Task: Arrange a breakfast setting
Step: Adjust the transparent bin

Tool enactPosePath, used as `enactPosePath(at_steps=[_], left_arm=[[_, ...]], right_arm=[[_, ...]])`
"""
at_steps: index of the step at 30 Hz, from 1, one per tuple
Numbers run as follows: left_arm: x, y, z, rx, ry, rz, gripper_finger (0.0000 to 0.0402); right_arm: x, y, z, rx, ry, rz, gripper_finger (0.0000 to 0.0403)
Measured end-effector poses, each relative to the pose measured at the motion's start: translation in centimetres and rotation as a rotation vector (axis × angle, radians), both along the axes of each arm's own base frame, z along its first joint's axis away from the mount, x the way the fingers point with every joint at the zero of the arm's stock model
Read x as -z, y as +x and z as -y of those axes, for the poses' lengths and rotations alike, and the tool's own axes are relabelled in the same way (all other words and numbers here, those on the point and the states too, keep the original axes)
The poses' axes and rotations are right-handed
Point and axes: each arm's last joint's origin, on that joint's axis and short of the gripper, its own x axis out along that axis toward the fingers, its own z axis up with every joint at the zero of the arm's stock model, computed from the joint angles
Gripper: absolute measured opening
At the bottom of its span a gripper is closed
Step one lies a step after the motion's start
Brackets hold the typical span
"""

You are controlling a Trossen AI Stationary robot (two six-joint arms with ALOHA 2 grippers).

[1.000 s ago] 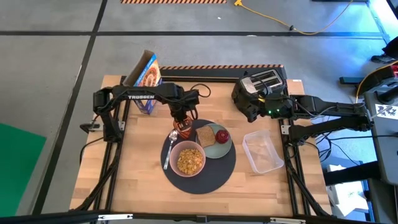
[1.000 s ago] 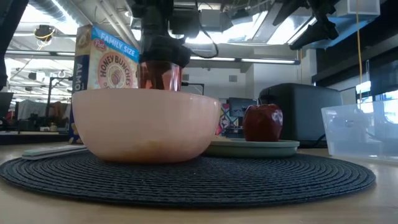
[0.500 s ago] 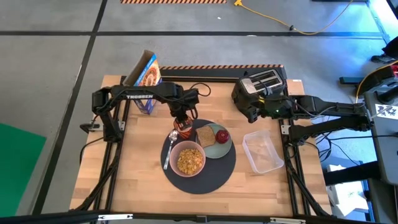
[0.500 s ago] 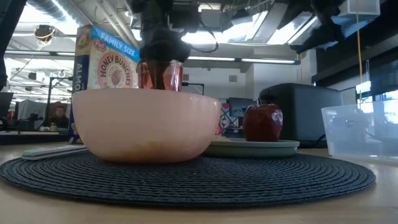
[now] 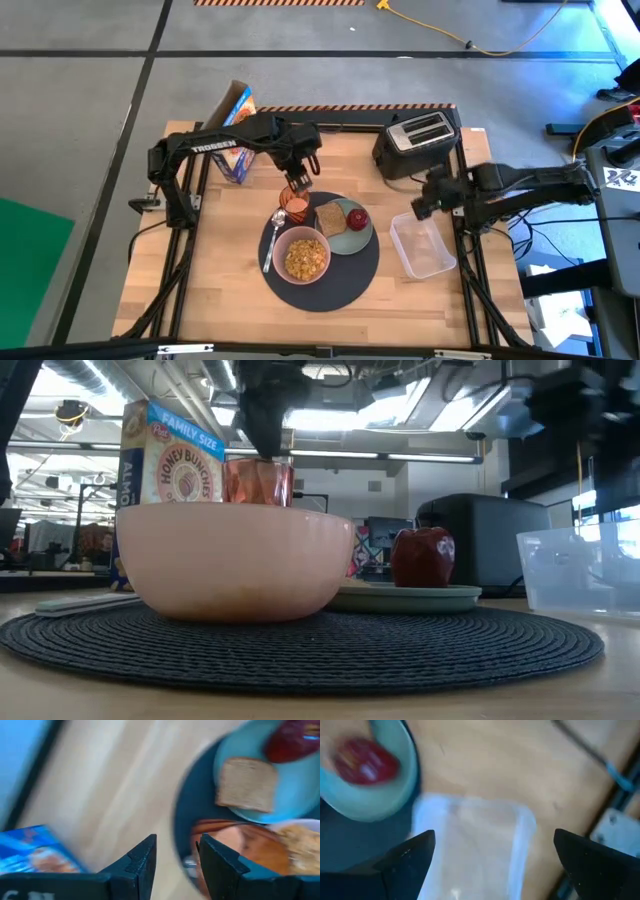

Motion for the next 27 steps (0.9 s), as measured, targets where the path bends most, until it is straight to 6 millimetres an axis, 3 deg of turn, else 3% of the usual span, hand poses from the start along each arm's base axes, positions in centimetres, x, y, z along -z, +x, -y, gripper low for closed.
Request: enactPosePath(at_steps=[7,12,22,27], left_arm=[[-2.0,-1.2,0.1,-0.032,0.126,0.001,0.0138],[-2.0,-1.1,-0.2,-0.017,0.13,0.001,0.0138],[-2.0,-1.0,0.4,-0.003,0.124,0.0,0.0138],[-2.0,-0.9,1.3,0.025,0.123,-0.005,0.0138]], right_arm=[[4.4,-1.3,-2.7,-0.041,0.005,-0.151,0.0396],[5.0,-0.9,-3.7,-0.048,-0.03,-0.178,0.0372],[6.6,1.3,-5.2,-0.01,0.186,-0.102,0.0325],[6.9,1.1,-6.5,0.017,0.208,-0.129,0.0319]])
